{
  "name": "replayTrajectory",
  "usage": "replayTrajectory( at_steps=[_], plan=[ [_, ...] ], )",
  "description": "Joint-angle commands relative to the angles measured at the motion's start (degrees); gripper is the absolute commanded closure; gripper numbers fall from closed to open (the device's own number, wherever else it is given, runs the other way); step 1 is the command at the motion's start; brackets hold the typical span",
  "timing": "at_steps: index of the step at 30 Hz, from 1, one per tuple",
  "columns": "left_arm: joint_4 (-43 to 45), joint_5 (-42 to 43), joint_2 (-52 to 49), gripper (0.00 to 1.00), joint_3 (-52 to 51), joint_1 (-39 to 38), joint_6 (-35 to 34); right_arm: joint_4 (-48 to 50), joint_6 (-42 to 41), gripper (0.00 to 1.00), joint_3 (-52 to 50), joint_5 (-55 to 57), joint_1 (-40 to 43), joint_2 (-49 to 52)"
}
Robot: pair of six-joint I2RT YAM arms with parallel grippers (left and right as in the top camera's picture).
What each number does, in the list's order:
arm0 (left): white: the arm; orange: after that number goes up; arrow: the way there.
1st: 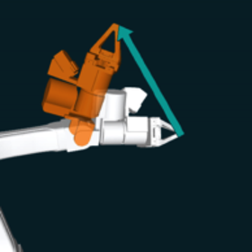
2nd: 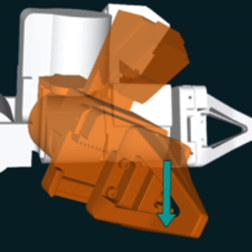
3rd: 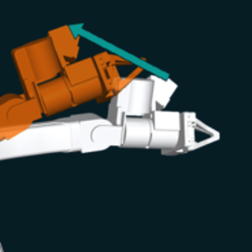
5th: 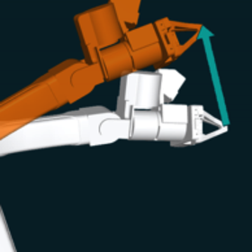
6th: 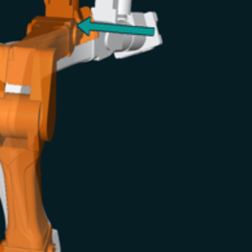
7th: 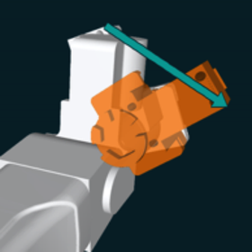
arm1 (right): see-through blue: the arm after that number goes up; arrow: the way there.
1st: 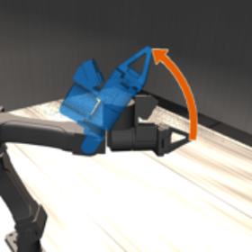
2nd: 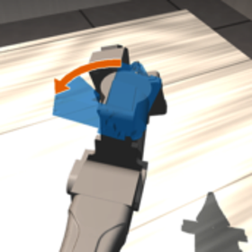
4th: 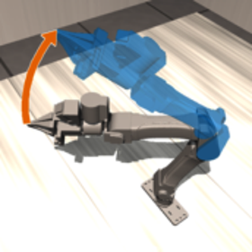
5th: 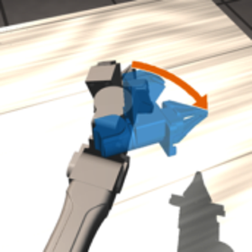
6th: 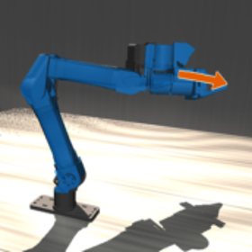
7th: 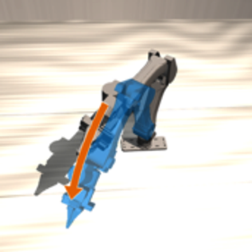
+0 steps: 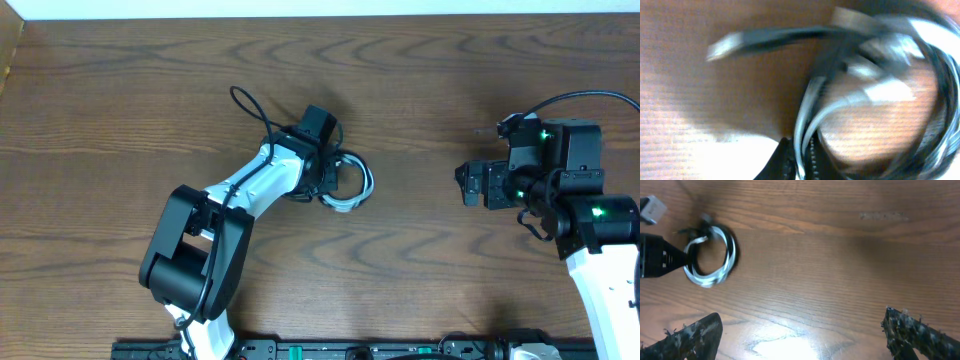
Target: Untangle cables
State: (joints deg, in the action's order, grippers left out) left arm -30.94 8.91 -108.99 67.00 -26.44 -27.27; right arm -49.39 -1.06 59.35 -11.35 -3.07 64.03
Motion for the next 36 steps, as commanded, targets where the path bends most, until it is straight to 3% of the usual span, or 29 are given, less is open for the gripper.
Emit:
replayTrajectory(
  at_steps=[1, 6, 14, 26, 32, 36],
  plan=[
    [-3.02, -0.11, -0.55, 0.93, 0.17, -1.05, -0.5, 0.39, -0.66, 0.01, 1.22, -3.5, 0.72, 0.07],
    [-5.05, 2.89, -0.55, 0.93, 0.17, -4.48, 9.81, 0.81, -0.66, 0.01, 1.18, -6.25, 0.72, 0.72],
    [-4.85, 5.6, -0.35, 0.92, 0.2, -7.13, 14.14, 0.72, -0.66, 0.09, -0.46, -11.34, -0.24, 5.05],
    [-5.01, 13.0, 10.08, 0.93, 0.26, -6.64, 15.21, 1.6, -0.83, 0.09, -0.55, -11.93, -7.32, 17.94],
    [-5.46, 13.0, 12.09, 0.93, 0.26, -6.64, 14.49, 3.37, -0.85, 0.2, -0.55, -12.2, -10.1, 26.53],
    [-5.44, 13.0, 12.02, 0.93, 0.24, -6.64, 12.44, 3.58, -0.87, 0.21, -0.57, -15.04, -11.43, 30.69]
  ],
)
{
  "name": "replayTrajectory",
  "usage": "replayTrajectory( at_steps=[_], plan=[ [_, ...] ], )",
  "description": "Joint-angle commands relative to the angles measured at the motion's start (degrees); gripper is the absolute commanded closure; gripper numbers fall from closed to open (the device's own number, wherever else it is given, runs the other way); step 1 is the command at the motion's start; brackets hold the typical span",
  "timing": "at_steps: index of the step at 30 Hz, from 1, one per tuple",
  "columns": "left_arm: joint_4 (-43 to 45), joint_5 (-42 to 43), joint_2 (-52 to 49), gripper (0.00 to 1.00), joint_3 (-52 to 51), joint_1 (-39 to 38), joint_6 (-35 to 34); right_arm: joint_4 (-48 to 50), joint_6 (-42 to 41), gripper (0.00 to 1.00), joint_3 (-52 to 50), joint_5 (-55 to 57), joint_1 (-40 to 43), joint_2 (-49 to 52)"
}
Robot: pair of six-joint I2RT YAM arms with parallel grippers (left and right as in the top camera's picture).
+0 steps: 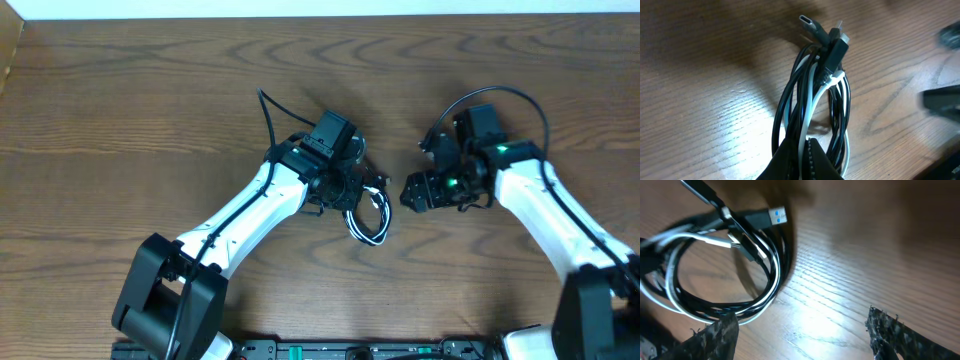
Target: Untangle cables
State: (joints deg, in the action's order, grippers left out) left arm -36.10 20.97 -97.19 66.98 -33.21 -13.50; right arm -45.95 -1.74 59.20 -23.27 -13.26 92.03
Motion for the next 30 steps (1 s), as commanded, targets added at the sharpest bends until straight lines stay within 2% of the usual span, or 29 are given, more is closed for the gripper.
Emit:
replayTrajectory(
  at_steps=[1, 4, 8, 11, 13, 16, 21, 27, 30],
  plan=[
    [-0.28, 0.94, 0.22, 0.93, 0.26, 0.13, -1.62, 0.28, -0.17, 0.21, -0.39, -3.96, -1.64, 3.63],
    [-0.28, 0.96, 0.22, 0.93, 0.26, 0.13, -3.06, 0.52, -0.22, 0.22, -0.39, -5.03, -3.04, 6.21],
    [-0.26, 0.96, 0.22, 0.93, 0.26, 0.13, -9.35, 1.64, -1.27, 0.23, -0.39, -5.03, -4.92, 8.57],
    [-0.28, 1.22, 0.22, 0.93, 0.26, 0.13, -15.21, 3.76, -2.67, 0.33, -0.39, -4.94, -6.16, 9.35],
    [0.15, 4.17, 0.22, 0.93, 0.26, 0.13, -17.79, 5.66, -4.76, 0.36, -0.42, -4.92, -6.71, 9.38],
    [2.03, 9.07, 0.22, 0.93, 0.26, 0.13, -18.23, 8.44, -8.33, 0.41, -0.42, -3.15, -7.72, 9.4],
    [2.8, 9.68, 0.22, 0.93, 0.28, 0.2, -20.24, 9.55, -14.4, 0.48, -0.42, 3.78, -9.33, 9.4],
    [2.93, 9.62, 0.22, 0.93, 0.28, 0.2, -20.24, 9.53, -15.06, 0.55, -0.46, 5.4, -11.3, 9.4],
    [2.95, 9.62, 0.22, 0.93, 0.26, 0.26, -20.13, 9.42, -16.24, 0.55, -0.5, 7.34, -12.02, 9.4]
  ],
)
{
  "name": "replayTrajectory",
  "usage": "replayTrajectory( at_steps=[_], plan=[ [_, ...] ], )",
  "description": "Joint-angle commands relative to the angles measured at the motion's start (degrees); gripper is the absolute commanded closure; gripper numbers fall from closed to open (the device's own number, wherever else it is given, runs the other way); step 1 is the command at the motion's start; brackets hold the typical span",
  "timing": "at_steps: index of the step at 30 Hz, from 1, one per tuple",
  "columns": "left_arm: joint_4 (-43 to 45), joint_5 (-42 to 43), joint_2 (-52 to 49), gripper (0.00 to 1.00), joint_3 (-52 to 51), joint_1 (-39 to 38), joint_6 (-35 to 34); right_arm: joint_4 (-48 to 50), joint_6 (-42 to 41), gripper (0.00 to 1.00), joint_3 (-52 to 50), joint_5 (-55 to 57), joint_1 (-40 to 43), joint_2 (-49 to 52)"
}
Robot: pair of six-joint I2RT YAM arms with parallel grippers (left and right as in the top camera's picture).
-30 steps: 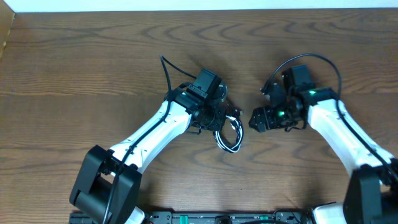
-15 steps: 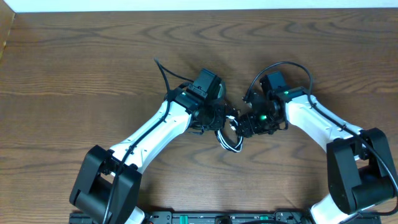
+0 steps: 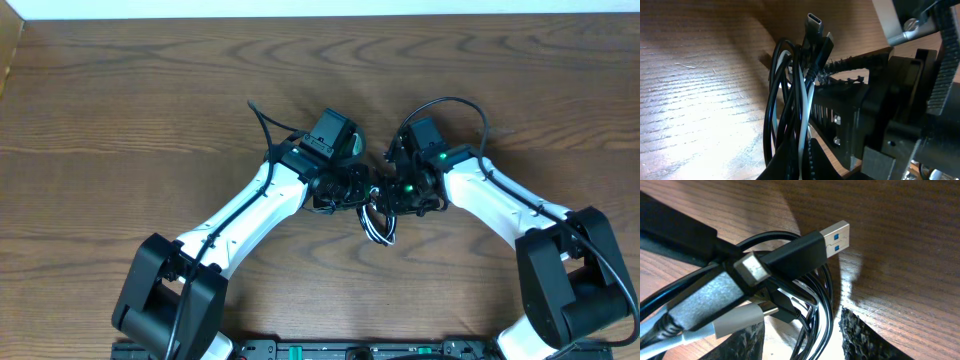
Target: Untangle cables
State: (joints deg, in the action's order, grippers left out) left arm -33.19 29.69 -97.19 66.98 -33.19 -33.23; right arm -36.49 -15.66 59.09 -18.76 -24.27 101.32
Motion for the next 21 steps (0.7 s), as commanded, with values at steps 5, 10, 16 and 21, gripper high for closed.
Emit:
replayTrajectory(
  at_steps=[5, 10, 16, 21],
  plan=[
    [-0.17, 0.7, 0.22, 0.93, 0.26, 1.31, 0.17, -0.35, -4.33, 0.55, -1.01, 5.75, -2.16, 0.11],
    [-0.59, 0.72, 0.22, 0.93, 0.26, 4.0, 0.15, 0.15, -5.38, 0.57, -3.26, 5.86, -3.08, 0.11],
    [-1.29, 0.72, 0.22, 0.93, 0.26, 4.94, 0.35, 5.05, -9.57, 0.81, -9.05, 6.67, -3.21, 0.11],
    [-4.13, -4.76, 0.22, 0.93, 0.26, 4.94, 2.75, 5.66, -9.66, 0.99, -10.08, 6.88, -3.08, 0.11]
  ],
)
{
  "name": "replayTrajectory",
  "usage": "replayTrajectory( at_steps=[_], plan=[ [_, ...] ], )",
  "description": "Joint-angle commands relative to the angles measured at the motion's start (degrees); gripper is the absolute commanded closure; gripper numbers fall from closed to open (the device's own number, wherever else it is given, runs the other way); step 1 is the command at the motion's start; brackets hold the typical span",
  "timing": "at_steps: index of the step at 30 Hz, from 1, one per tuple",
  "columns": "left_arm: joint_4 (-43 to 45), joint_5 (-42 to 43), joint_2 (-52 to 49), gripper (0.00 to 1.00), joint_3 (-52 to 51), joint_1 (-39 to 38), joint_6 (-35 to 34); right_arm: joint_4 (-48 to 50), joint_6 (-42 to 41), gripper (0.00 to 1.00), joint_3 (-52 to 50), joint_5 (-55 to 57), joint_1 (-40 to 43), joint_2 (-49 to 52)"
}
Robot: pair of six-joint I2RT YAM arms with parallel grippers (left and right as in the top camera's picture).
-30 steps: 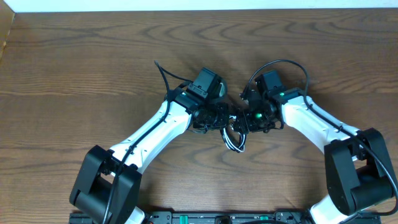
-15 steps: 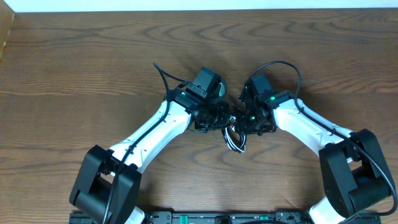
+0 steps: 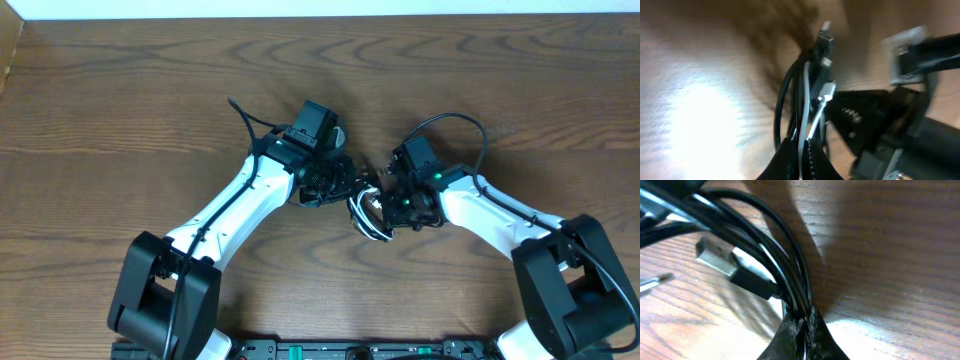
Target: Untangle cables
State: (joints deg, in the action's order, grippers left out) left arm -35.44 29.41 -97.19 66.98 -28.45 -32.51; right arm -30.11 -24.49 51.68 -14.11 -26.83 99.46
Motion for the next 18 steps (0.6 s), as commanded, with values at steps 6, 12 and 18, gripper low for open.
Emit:
replayTrajectory(
  at_steps=[6, 12, 18],
  plan=[
    [-10.84, -23.41, 0.22, 0.9, 0.22, 0.22, 2.01, -0.44, -0.81, 0.99, -2.67, 2.23, -0.52, 1.97],
    [-8.55, -16.0, 0.22, 0.38, 0.22, 0.2, 4.22, 0.55, -0.81, 0.99, -2.67, 2.19, -0.55, 1.97],
    [-4.28, -7.34, 0.04, 0.39, 0.17, 0.09, 9.84, 0.79, -0.81, 0.99, -2.67, 2.19, -0.55, 1.97]
  ],
)
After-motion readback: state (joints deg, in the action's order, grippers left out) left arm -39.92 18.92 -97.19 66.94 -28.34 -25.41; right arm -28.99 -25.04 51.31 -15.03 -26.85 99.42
